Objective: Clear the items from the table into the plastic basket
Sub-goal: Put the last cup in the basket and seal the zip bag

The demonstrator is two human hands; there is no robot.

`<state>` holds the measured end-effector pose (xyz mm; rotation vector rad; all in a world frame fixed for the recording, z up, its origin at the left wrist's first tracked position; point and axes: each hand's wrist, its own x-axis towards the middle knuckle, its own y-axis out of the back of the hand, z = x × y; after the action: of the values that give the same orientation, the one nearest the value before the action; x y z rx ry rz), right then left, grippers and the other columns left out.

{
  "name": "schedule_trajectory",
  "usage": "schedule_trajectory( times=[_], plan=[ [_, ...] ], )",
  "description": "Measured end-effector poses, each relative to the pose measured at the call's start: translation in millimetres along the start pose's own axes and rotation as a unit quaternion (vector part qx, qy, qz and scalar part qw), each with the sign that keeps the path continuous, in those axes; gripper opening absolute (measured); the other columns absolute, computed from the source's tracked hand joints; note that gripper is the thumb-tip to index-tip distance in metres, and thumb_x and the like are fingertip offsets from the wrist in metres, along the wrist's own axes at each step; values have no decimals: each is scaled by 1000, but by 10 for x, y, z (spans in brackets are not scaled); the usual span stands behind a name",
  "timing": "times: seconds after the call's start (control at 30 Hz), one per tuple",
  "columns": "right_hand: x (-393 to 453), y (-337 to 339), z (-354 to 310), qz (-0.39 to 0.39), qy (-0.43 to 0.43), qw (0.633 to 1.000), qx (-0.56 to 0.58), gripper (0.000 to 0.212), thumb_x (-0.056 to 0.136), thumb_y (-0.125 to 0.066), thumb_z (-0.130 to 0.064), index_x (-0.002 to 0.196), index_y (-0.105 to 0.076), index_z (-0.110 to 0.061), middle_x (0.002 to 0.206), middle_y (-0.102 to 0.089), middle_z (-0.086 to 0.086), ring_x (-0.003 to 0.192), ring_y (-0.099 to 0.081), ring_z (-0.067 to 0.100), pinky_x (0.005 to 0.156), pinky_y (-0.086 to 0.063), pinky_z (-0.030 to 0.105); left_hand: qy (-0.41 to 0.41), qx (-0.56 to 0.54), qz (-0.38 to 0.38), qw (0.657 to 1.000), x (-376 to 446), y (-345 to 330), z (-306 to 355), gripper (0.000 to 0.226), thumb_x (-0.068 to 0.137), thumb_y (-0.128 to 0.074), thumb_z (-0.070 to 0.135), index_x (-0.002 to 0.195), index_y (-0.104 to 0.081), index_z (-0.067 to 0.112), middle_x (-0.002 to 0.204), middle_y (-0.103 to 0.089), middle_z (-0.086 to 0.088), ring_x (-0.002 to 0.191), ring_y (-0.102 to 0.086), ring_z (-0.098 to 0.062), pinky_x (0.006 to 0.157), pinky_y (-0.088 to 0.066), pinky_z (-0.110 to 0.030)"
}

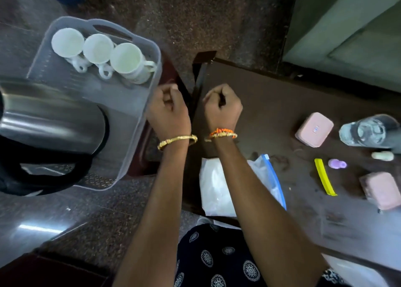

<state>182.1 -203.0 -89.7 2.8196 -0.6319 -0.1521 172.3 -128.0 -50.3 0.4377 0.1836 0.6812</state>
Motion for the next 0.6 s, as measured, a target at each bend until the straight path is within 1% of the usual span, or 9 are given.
schedule_trajectory(
  times=[0.07,0.17,0.23,0.27,0.33,0.4,0.47,0.53,0.6],
  plan=[
    [-125,283,157,26,-43,999,1,19,70,-43,-3,58,-57,-7,54,-54,-12,50,-50,0,52,-36,8,8,33,-72,997,-312,-127,-75,17,89,-54,11,92,-68,2,74,-66,-6,67,-56,-8,59,-37,-4],
    [-318,700,361,70,-118,991,-12,19,72,-43,-10,63,-60,-14,53,-58,-6,48,-51,4,50,-40,13,23,106,-173,979,-773,-274,-266,19,91,-53,17,90,-67,3,85,-72,-14,82,-65,-26,66,-37,-18],
    [-423,1006,476,94,-150,983,-42,17,73,-45,-13,69,-62,-16,58,-64,3,55,-59,14,57,-48,24,22,139,-241,960,-1068,-346,-373,15,89,-56,14,90,-67,4,92,-70,-15,89,-65,-29,63,-38,-12],
    [-477,1166,542,100,-156,980,-75,16,74,-48,-13,72,-63,-15,64,-66,7,64,-62,22,63,-49,29,16,155,-282,947,-1208,-371,-416,12,87,-58,12,94,-66,6,97,-69,-14,94,-64,-28,69,-41,-10],
    [-601,1473,682,105,-150,969,-167,9,75,-58,-11,79,-65,-9,81,-69,13,82,-61,36,75,-43,33,-17,198,-369,908,-1450,-429,-514,26,82,-62,10,108,-62,11,112,-63,-12,109,-57,-29,90,-45,-26],
    [-768,1789,840,100,-205,939,-257,25,72,-68,-18,95,-64,-9,101,-64,16,99,-54,39,83,-40,39,-55,266,-447,852,-1657,-500,-598,51,76,-65,12,126,-50,14,128,-53,-9,125,-44,-30,102,-40,-39],
    [-970,2080,1005,73,-327,891,-307,53,68,-73,-35,113,-54,-15,120,-54,14,113,-46,37,93,-37,47,-81,348,-489,796,-1779,-573,-661,72,74,-66,18,139,-33,19,143,-39,-6,139,-27,-28,112,-28,-47],
    [-1153,2297,1166,2,-439,857,-271,73,65,-74,-50,122,-43,-16,128,-50,12,118,-47,34,98,-37,48,-76,410,-495,762,-1780,-644,-723,81,74,-65,25,143,-23,22,148,-29,-3,144,-15,-26,114,-15,-55],
    [-1286,2408,1302,-69,-511,842,-158,86,65,-75,-54,129,-36,-13,129,-53,9,115,-54,29,95,-44,38,-81,457,-489,739,-1730,-734,-766,79,75,-64,34,142,-23,22,147,-32,-6,142,-18,-27,112,-11,-59]
  ],
)
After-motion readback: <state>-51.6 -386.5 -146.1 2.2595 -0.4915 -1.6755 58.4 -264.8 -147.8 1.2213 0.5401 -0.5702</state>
